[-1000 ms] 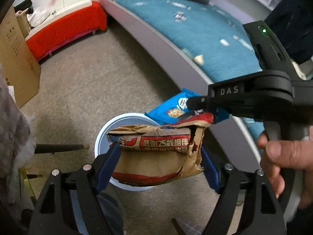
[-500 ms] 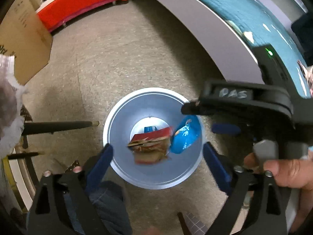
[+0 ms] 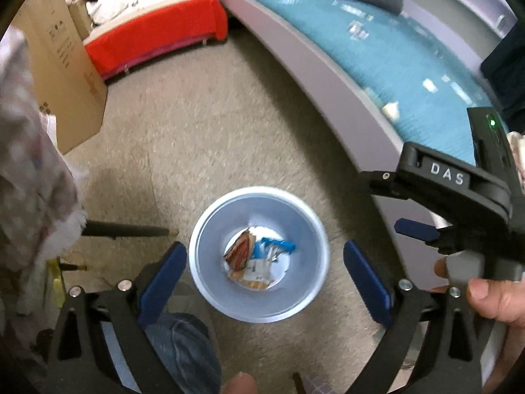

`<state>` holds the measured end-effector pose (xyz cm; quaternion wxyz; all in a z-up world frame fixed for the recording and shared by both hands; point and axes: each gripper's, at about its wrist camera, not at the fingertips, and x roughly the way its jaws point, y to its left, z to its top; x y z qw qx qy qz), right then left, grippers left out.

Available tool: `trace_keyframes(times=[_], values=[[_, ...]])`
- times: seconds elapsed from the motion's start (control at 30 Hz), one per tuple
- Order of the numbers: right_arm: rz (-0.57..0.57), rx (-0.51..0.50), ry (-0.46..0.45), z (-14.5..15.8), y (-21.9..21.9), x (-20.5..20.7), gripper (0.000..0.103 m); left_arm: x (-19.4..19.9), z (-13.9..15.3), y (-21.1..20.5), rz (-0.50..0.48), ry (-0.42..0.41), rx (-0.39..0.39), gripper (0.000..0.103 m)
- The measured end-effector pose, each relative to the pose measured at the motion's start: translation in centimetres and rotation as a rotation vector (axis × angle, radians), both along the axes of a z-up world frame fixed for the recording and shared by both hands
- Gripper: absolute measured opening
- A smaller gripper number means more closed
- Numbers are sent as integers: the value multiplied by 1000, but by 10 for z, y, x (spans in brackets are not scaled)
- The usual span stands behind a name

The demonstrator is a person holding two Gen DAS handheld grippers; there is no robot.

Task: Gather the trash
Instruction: 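Return both tools to the table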

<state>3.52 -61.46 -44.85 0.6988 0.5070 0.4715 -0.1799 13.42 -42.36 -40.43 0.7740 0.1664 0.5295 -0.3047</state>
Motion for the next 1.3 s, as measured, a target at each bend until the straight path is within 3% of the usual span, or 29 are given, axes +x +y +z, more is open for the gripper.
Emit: trace_keyframes(times=[0.2, 0.37, 0.7, 0.97, 1.3], values=[[-40, -175, -138, 99, -1, -27, 97, -18, 92, 1, -60, -132, -115, 94], [-33, -288, -252, 175, 16, -37, 97, -31, 165, 20, -52, -232, -202, 94], [132, -419, -439, 294, 98, -12, 97, -43, 273, 111, 7, -411, -289, 94], [353, -498, -533, 350, 193, 31, 97, -34, 318, 215, 134, -518, -323, 94], [663, -513, -581, 367, 333, 95, 97, -10, 337, 363, 357, -582, -301, 94]])
